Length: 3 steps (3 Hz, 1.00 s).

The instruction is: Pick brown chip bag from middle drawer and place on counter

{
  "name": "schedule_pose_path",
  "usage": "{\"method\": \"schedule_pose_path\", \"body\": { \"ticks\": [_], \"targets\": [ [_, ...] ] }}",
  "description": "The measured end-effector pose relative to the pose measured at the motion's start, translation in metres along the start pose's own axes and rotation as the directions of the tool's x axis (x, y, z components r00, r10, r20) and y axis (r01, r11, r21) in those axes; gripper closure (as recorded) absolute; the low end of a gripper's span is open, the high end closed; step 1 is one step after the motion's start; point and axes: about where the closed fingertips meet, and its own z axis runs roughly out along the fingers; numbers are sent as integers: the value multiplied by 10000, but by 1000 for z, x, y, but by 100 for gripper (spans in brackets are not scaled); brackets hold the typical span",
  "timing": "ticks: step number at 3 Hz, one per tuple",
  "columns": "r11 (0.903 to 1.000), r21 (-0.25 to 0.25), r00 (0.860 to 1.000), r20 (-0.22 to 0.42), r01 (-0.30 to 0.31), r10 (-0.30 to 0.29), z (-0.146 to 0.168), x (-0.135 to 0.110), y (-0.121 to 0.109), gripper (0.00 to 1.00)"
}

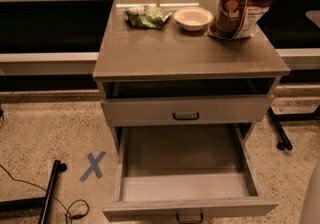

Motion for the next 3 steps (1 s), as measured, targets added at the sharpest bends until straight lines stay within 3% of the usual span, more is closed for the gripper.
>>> {"method": "schedule_pose_path", "body": {
  "ticks": [1,2,3],
  "targets": [
    [9998,-211,9999,104,-1,4,1,0,6,27],
    [9953,-961,10000,-10,-75,74,18,4,31,4],
    [9875,-1555,9997,-5,-254,256,28,7,48,0]
  ]
}}
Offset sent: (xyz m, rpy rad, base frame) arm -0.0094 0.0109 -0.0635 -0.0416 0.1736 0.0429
